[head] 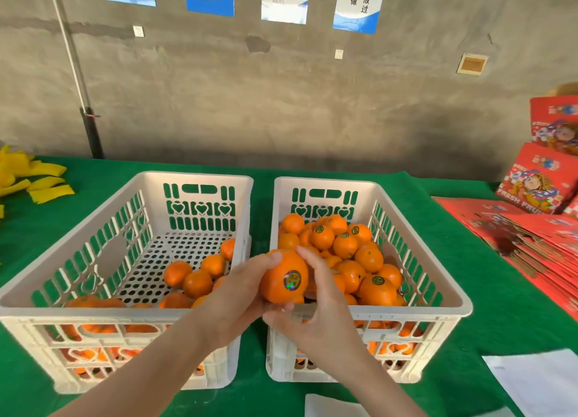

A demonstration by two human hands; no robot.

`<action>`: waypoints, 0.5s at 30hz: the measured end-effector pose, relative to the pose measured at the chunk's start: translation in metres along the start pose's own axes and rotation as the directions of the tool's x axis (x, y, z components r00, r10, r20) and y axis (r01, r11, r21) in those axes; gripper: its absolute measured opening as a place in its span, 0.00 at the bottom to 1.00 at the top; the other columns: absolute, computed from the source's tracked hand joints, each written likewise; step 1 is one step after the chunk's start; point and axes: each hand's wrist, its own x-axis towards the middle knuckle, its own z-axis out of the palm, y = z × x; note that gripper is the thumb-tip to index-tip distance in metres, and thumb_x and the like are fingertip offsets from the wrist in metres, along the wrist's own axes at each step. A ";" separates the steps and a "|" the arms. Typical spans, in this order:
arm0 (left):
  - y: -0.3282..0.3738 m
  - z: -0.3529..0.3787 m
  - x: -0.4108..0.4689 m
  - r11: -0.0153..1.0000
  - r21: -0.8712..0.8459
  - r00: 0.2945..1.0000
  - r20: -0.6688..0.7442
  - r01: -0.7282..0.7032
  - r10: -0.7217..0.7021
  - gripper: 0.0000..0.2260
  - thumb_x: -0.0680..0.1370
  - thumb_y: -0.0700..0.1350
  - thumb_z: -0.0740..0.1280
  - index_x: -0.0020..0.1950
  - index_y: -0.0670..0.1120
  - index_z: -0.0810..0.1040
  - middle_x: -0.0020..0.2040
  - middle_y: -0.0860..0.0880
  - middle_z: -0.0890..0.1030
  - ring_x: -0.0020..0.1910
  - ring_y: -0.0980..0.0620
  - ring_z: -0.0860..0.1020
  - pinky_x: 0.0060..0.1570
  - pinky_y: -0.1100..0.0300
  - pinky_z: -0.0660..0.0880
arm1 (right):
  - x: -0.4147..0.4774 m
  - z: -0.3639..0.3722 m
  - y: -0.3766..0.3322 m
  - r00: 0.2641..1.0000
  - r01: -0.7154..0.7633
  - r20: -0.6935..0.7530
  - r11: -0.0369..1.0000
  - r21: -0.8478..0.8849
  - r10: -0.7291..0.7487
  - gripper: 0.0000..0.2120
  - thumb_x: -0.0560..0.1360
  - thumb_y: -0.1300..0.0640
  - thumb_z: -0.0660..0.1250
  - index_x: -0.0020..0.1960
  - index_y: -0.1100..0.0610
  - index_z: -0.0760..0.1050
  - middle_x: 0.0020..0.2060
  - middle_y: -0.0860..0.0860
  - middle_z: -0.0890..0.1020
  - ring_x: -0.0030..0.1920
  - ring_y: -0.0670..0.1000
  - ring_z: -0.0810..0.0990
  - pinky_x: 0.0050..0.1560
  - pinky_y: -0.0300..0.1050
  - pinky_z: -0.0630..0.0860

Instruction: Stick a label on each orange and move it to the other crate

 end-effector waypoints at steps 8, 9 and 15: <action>-0.026 0.020 0.073 0.478 0.855 0.856 -0.083 -0.203 0.511 0.12 0.83 0.50 0.54 0.52 0.45 0.74 0.42 0.46 0.80 0.41 0.49 0.79 0.42 0.59 0.75 | 0.062 -0.060 0.037 0.946 -0.129 -0.304 0.991 -0.028 0.115 0.34 0.64 0.55 0.78 0.63 0.46 0.64 0.52 0.35 0.70 0.54 0.39 0.73 0.49 0.33 0.72; -0.033 0.018 0.080 0.297 0.940 0.879 0.005 -0.166 0.477 0.09 0.82 0.47 0.57 0.50 0.46 0.74 0.42 0.48 0.80 0.42 0.50 0.79 0.41 0.60 0.73 | 0.079 -0.067 0.046 0.937 -0.193 -0.303 0.981 -0.033 0.174 0.34 0.64 0.58 0.78 0.64 0.49 0.65 0.51 0.38 0.71 0.53 0.43 0.74 0.47 0.35 0.71; -0.050 0.008 0.096 0.011 0.998 0.920 0.054 -0.063 0.388 0.10 0.79 0.51 0.61 0.45 0.49 0.78 0.38 0.51 0.80 0.37 0.54 0.77 0.30 0.66 0.64 | 0.178 -0.063 0.107 0.902 -0.409 -0.243 0.886 -0.221 0.356 0.36 0.64 0.59 0.77 0.68 0.56 0.64 0.60 0.54 0.72 0.58 0.53 0.72 0.49 0.42 0.71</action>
